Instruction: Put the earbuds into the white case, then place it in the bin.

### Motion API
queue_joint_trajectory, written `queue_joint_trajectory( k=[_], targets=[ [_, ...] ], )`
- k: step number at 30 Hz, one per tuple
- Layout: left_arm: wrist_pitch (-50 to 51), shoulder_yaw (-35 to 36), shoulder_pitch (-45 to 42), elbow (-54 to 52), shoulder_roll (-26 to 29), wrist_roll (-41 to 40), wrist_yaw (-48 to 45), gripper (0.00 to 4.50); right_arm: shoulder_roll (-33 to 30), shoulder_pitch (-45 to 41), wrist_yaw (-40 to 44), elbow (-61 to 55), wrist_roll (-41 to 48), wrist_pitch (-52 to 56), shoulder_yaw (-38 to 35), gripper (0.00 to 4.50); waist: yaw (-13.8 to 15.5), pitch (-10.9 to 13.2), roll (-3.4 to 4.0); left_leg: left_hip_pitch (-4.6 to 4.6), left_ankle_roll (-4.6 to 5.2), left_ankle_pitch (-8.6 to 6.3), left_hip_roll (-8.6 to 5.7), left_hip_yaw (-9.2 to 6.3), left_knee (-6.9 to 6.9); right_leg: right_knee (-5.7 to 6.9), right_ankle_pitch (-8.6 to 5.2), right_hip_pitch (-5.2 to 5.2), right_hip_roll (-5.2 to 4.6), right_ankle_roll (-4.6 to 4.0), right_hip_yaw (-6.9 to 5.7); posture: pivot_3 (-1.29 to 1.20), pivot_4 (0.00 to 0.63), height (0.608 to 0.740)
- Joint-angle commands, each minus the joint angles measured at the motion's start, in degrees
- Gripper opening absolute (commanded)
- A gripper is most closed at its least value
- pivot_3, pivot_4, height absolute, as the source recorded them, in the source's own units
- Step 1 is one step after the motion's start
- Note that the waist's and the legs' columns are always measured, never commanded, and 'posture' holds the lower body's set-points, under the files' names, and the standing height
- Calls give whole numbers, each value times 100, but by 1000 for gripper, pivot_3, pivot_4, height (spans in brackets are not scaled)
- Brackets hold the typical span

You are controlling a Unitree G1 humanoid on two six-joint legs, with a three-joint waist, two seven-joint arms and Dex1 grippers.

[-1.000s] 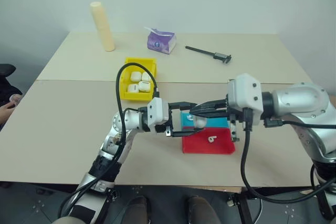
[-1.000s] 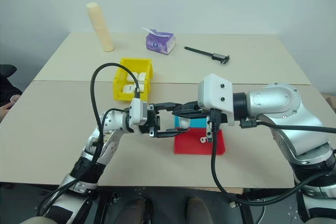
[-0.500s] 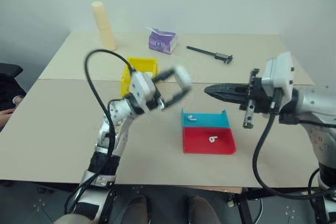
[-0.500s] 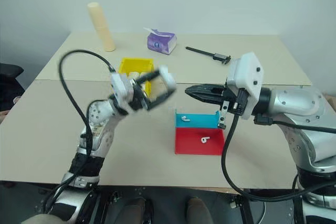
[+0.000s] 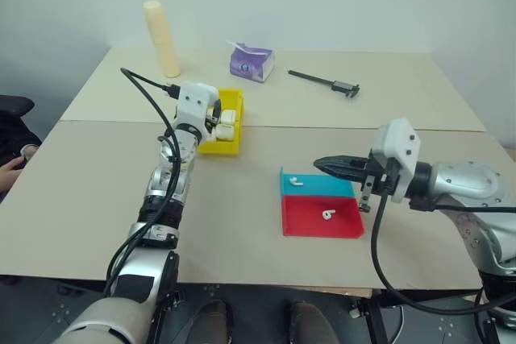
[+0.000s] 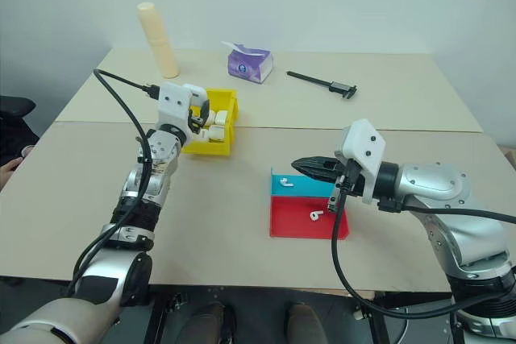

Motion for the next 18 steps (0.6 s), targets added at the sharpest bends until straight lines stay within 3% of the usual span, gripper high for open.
queue_joint_trajectory(
  k=[1,6,8,11,13,18],
  targets=[
    [-296,44,-362,133,-48,-108,0,4456,-14,-95,-2,-187,5,-94,-90,0,15,0,0,0,0,0,0,4,0,0,0,0,0,0,-1,0,150,740],
    [-696,18,-328,54,-108,-141,-61,4491,-72,-42,-13,-140,-186,-114,10,0,20,0,0,0,-2,1,0,3,1,2,0,4,0,-1,-8,0,150,740],
    [-940,-130,-20,-437,130,-338,-861,4491,-91,35,39,-169,-228,-159,-3,0,-2,0,0,-1,-2,1,0,3,0,2,1,2,0,-1,-8,0,150,740],
    [411,282,673,-1858,273,-2039,-2287,4491,-233,221,168,-180,-400,-348,-60,0,-49,-1,1,0,-6,3,3,9,-1,5,0,-1,0,-2,-1,0,150,740],
    [132,289,1321,-2619,534,-2411,-2999,4491,-391,354,300,-102,-522,-494,-150,0,-88,-1,3,2,-7,4,6,8,0,6,0,-1,0,-2,0,0,150,740],
    [895,354,2676,-4426,1517,-2826,-3604,4491,-1090,808,1085,462,-818,-1316,-694,0,-117,-1,2,14,-7,4,5,4,0,8,1,10,-1,-2,1,0,150,740]
  ],
)
